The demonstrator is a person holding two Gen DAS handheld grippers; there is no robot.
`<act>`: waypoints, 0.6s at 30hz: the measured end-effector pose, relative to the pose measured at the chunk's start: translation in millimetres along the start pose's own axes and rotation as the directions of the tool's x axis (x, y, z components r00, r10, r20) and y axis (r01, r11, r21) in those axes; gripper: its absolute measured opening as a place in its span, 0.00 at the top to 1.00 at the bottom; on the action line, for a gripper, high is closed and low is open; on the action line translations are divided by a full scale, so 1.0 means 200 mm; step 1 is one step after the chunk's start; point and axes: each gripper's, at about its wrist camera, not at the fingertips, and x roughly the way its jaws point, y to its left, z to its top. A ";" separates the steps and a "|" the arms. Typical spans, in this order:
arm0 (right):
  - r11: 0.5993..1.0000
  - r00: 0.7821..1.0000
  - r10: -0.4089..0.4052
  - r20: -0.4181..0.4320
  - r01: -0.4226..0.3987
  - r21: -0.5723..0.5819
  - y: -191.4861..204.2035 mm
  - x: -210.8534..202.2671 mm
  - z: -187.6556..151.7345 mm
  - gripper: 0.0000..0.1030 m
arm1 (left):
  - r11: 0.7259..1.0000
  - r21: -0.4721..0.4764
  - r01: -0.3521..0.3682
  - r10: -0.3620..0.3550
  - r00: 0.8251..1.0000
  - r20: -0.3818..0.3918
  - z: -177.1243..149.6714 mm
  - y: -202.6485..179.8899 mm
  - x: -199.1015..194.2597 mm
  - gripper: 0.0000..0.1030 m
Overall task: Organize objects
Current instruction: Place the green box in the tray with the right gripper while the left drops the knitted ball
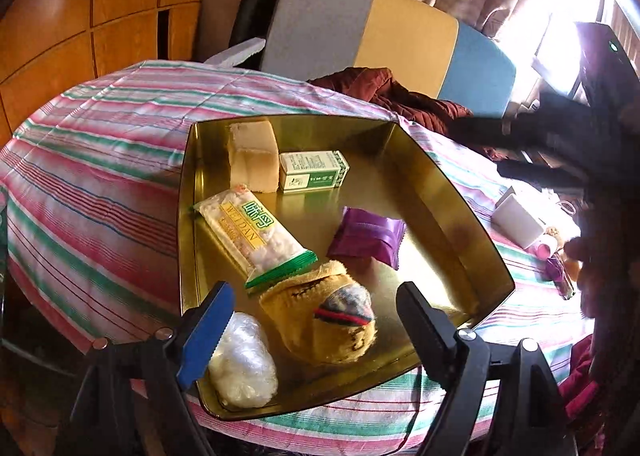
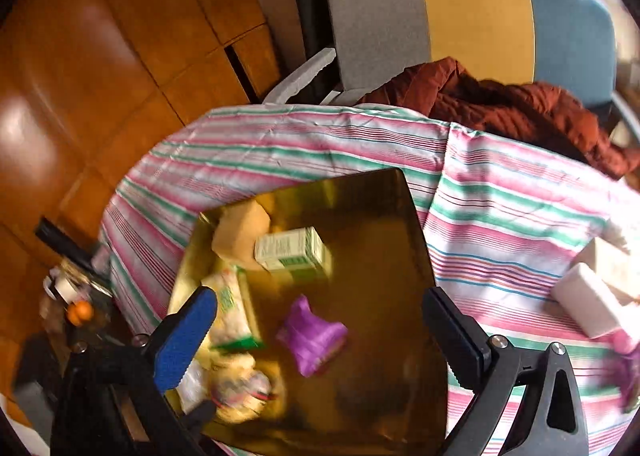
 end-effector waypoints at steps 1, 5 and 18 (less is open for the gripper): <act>1.000 1.000 -0.015 0.008 0.015 -0.019 0.01 -0.01 -0.02 0.00 | 1.000 0.003 -0.008 0.008 1.000 0.011 0.00 0.00 -0.02 0.18; 0.992 0.993 -0.091 0.070 0.097 -0.081 0.06 -0.07 -0.12 0.00 | 0.998 0.013 -0.059 0.058 0.996 0.065 0.03 0.00 -0.09 0.18; 0.967 0.964 -0.210 0.162 0.229 -0.107 0.07 -0.17 -0.32 0.00 | 0.989 -0.017 -0.146 0.147 0.979 0.139 0.01 0.04 -0.22 0.18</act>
